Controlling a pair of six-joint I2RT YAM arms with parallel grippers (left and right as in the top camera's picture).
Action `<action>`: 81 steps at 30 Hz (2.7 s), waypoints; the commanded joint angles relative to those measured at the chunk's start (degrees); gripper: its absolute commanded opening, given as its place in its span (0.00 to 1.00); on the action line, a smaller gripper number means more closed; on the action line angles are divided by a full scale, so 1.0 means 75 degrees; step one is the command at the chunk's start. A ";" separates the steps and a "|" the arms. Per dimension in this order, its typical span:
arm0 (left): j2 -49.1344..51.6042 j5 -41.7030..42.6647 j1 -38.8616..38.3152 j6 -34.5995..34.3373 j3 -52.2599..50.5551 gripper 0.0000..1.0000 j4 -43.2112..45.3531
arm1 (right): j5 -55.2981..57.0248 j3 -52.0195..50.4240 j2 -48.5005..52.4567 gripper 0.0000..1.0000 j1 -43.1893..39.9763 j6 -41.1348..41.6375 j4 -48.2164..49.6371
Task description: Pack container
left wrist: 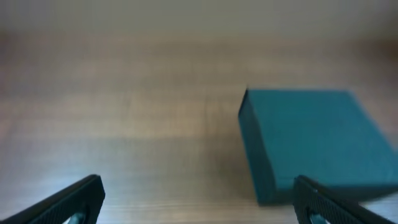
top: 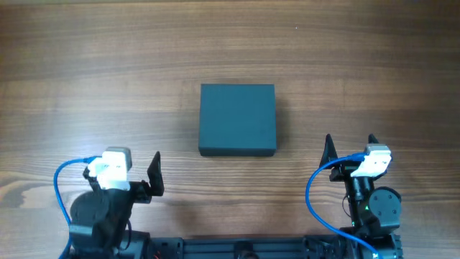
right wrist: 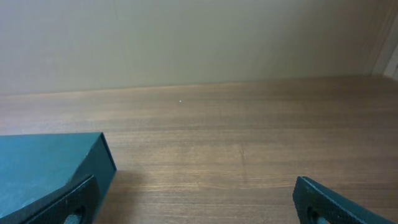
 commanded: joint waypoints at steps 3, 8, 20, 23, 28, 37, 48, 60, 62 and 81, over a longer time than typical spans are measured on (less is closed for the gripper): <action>-0.1070 0.0128 0.0015 0.0006 -0.1851 1.00 0.1941 | -0.0012 0.0026 -0.0070 1.00 -0.0032 0.0140 0.0047; -0.1492 0.0245 0.0216 0.0015 -0.3089 1.00 0.4389 | -0.0012 0.0026 -0.0070 1.00 -0.0032 0.0140 0.0047; -0.1679 0.1151 0.0662 0.0411 -0.4313 1.00 0.5138 | -0.0012 0.0026 -0.0070 1.00 -0.0032 0.0137 0.0047; -0.1679 0.1338 0.0670 0.0597 -0.4313 1.00 0.5117 | -0.0012 0.0026 -0.0070 1.00 -0.0032 0.0140 0.0047; -0.1679 0.1620 0.0667 0.0586 -0.4313 1.00 0.5129 | -0.0012 0.0026 -0.0070 1.00 -0.0032 0.0140 0.0047; -0.1679 0.1856 0.0667 0.0568 -0.4313 1.00 0.5155 | -0.0012 0.0026 -0.0070 1.00 -0.0032 0.0137 0.0047; -0.1664 0.1851 0.0667 0.0358 -0.4310 1.00 0.5182 | -0.0012 0.0026 -0.0070 1.00 -0.0032 0.0140 0.0047; -0.1661 0.1851 0.0667 0.0358 -0.4310 1.00 0.5182 | -0.0012 0.0026 -0.0070 1.00 -0.0032 0.0140 0.0047; -0.1661 0.1851 0.0667 0.0358 -0.4310 1.00 0.5182 | -0.0012 0.0026 -0.0070 1.00 -0.0032 0.0140 0.0047; -0.1658 0.1851 0.0667 0.0358 -0.4310 1.00 0.5182 | -0.0012 0.0026 -0.0070 1.00 -0.0032 0.0140 0.0047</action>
